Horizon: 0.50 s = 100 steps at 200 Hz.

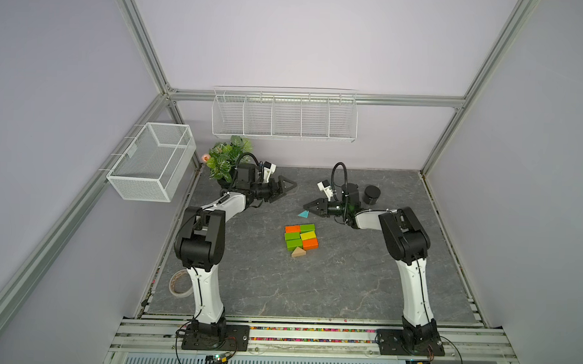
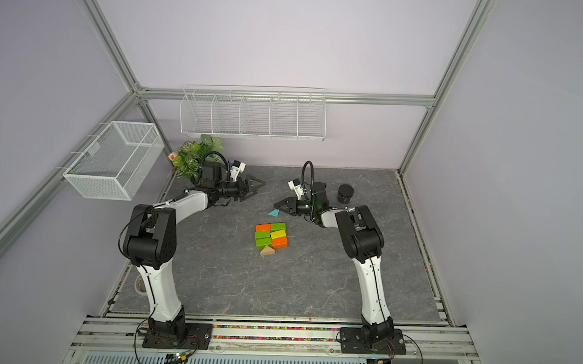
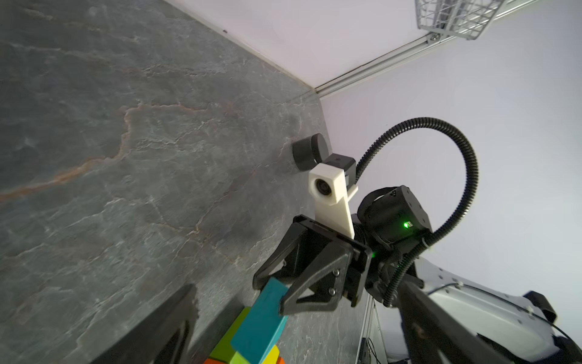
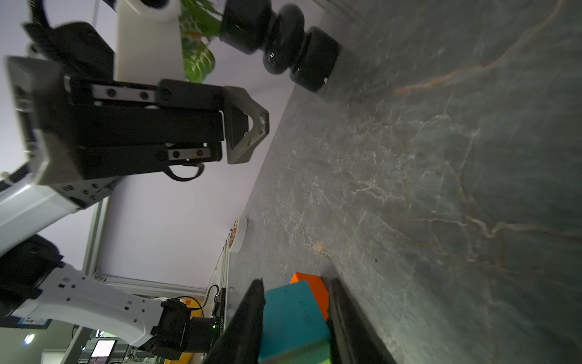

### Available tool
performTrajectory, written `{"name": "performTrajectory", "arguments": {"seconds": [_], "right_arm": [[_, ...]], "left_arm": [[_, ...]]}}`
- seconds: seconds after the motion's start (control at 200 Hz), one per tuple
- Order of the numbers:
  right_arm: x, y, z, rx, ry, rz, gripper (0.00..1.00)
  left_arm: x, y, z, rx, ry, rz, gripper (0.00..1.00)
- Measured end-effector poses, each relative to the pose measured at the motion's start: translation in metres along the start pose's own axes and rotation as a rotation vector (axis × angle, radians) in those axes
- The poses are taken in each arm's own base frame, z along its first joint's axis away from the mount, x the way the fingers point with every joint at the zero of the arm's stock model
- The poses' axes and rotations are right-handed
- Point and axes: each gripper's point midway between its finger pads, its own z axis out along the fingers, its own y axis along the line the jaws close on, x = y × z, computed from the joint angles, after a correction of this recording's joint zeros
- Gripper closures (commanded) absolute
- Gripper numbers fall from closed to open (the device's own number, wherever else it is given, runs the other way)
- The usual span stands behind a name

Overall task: Assemble a piece of candy with building blocks
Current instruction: Assemble the building block at the center of the board.

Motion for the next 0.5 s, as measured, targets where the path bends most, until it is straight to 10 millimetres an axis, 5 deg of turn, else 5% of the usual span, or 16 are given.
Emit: {"name": "performTrajectory", "arguments": {"seconds": [0.145, 0.5], "right_arm": [[0.014, 0.003, 0.02, 0.043, 0.063, 0.002, 0.92], [-0.011, -0.006, 0.028, 0.069, 0.046, -0.002, 0.9]], "left_arm": [[0.004, 0.006, 0.0, -0.011, 0.005, -0.013, 0.0], [0.007, 0.008, 0.001, -0.014, 0.011, -0.009, 0.01]]}}
